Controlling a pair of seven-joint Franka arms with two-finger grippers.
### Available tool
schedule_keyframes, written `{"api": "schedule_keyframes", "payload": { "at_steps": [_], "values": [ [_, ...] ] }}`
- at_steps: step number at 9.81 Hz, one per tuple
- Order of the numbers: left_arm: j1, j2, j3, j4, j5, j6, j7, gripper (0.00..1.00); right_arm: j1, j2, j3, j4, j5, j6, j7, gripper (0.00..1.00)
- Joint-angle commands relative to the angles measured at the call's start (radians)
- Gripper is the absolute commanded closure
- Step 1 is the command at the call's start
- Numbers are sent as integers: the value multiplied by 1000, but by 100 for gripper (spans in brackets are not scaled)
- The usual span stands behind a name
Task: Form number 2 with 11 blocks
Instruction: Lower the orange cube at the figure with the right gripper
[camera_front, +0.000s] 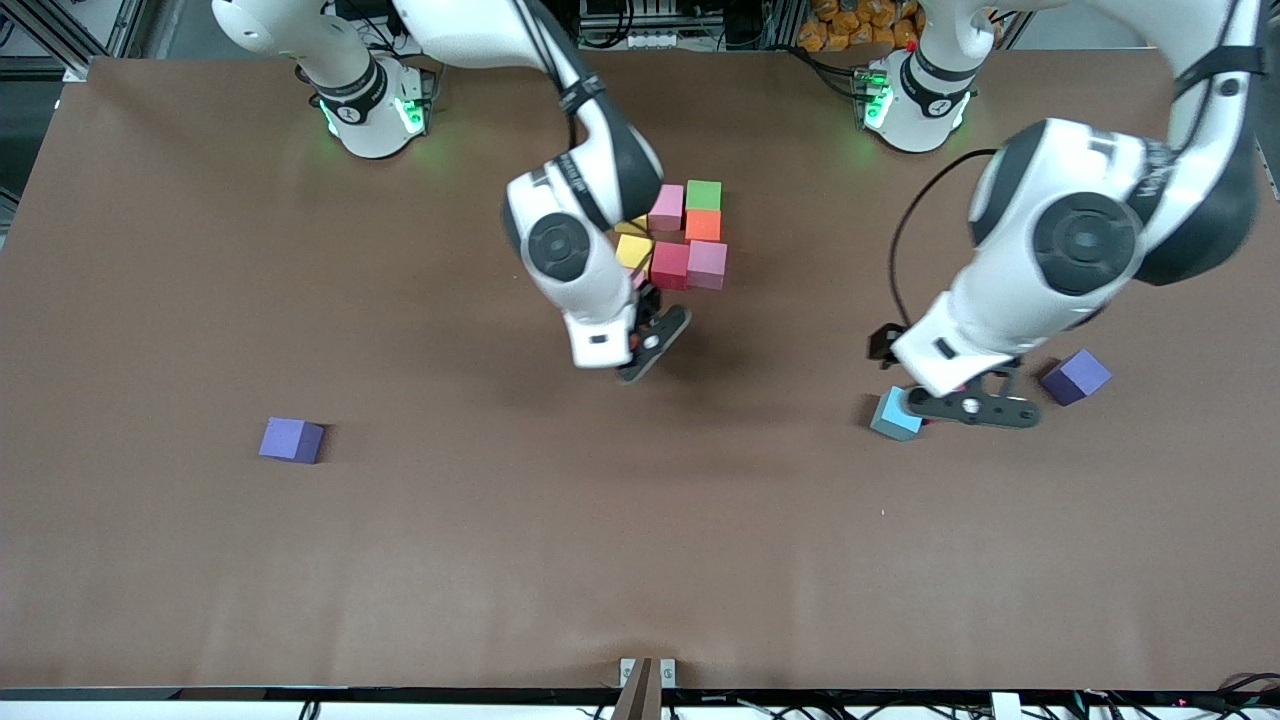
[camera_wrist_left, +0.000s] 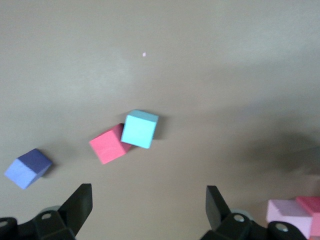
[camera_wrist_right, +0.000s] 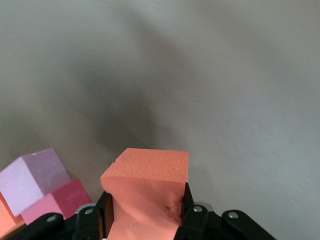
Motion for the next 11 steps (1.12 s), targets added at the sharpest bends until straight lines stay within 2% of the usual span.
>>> {"api": "schedule_keyframes", "payload": {
  "at_steps": [1, 3, 7, 9, 11],
  "values": [
    [35, -20, -7, -77, 15, 50, 91, 0, -11, 44, 73, 56, -21, 85, -63, 100],
    [37, 0, -5, -120, 62, 107, 141, 0, -11, 84, 108, 88, -21, 102, -105, 100],
    [32, 23, -7, -264, 64, 317, 237, 0, 15, 130, 114, 105, -47, 94, -173, 100],
    [35, 34, -7, -284, 62, 347, 265, 0, 7, 131, 128, 105, -116, 87, -203, 100],
    [34, 46, -9, -281, 53, 350, 265, 0, 4, 131, 128, 105, -131, 53, -257, 100]
  ]
}}
